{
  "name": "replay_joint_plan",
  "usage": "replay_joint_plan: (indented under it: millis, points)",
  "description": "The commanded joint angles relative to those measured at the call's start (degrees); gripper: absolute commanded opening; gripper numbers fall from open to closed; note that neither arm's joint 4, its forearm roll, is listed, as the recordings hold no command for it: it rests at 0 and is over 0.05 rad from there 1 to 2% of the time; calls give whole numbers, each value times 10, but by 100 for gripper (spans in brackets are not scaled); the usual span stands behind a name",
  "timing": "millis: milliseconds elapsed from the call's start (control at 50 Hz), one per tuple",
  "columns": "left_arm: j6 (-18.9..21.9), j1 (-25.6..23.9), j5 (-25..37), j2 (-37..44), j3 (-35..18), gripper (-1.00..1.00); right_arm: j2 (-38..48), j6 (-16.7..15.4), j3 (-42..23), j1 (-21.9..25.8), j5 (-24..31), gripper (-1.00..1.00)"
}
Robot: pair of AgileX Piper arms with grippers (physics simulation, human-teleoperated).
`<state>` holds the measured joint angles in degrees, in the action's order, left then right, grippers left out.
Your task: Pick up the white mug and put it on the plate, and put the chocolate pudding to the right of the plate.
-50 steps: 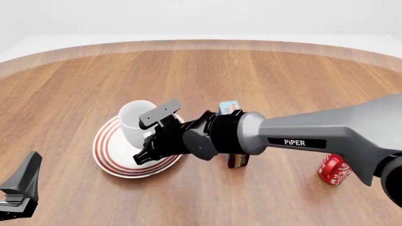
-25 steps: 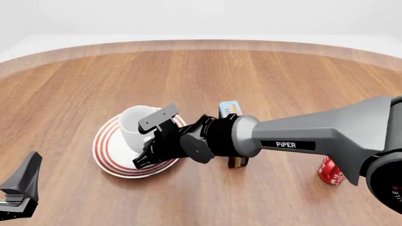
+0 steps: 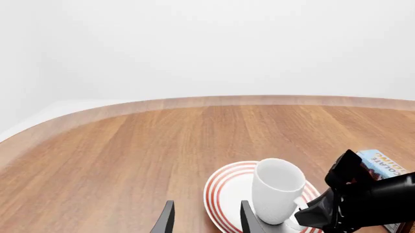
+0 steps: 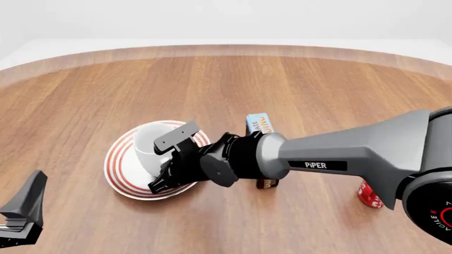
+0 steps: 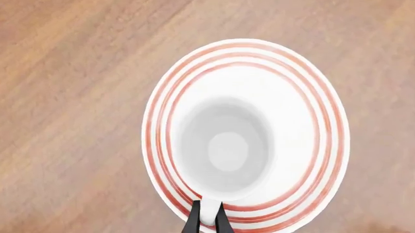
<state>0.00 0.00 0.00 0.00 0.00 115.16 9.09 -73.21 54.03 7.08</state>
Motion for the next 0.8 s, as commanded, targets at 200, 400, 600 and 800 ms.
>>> replay_joint_plan:
  millis: [200, 400, 600, 800]
  points:
    - [0, 0, 0, 0, 0, 100, 6, 10, -4, 0, 1, -100]
    - [0, 0, 0, 0, 0, 100, 6, 14, -5, -3, 5, 100]
    - [0, 0, 0, 0, 0, 100, -3, 12, -3, 1, 8, 100]
    - [0, 0, 0, 0, 0, 100, -14, 8, -1, 1, 10, 100]
